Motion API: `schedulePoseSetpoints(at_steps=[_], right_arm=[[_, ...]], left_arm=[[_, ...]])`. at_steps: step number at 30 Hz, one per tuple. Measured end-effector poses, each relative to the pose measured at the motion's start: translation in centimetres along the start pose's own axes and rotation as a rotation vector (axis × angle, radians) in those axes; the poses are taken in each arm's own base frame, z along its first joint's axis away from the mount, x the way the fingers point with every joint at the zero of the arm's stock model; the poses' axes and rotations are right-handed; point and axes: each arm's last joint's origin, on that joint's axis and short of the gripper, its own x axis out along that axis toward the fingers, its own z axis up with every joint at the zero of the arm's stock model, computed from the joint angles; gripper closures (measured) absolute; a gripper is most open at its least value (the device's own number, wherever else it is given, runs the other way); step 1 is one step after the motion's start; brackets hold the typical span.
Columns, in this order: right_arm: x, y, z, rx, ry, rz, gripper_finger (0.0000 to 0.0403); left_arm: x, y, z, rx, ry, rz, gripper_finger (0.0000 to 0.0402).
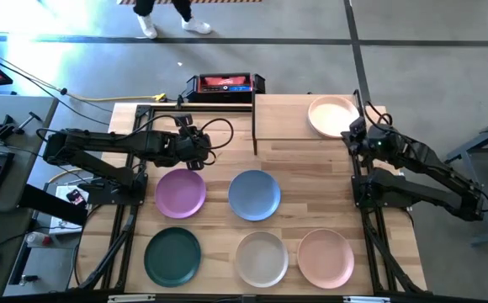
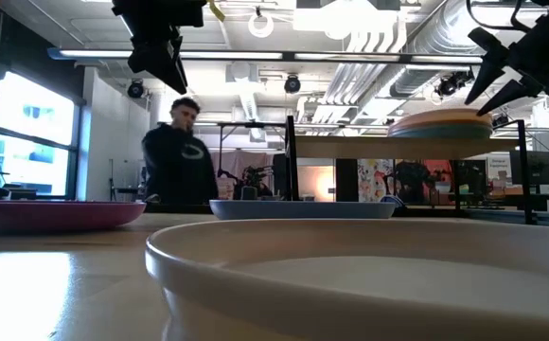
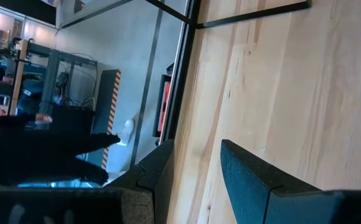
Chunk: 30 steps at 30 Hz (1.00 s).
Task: Place and stack plates onto a shelf
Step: Stack the light orange plate on top of the dark orange stacked plates on the shelf
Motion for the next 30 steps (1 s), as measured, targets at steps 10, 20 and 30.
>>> schedulePoseSetpoints(at_steps=[10, 20, 30], right_arm=[[-0.03, 0.10, -0.09, -0.029, 0.028, 0.009, 0.0295], [-0.07, 0.82, -0.29, -0.071, 0.065, 0.079, 0.0295], [0.13, 0.44, -0.09, -0.089, -0.006, 0.033, 0.0295]], left_arm=[[0.00, 0.00, 0.00, 0.001, 0.000, 0.000, 0.0282], [0.00, 0.00, 0.00, 0.000, 0.000, 0.000, 0.0282], [0.00, 0.00, 0.00, 0.000, 0.000, 0.000, 0.0282]])
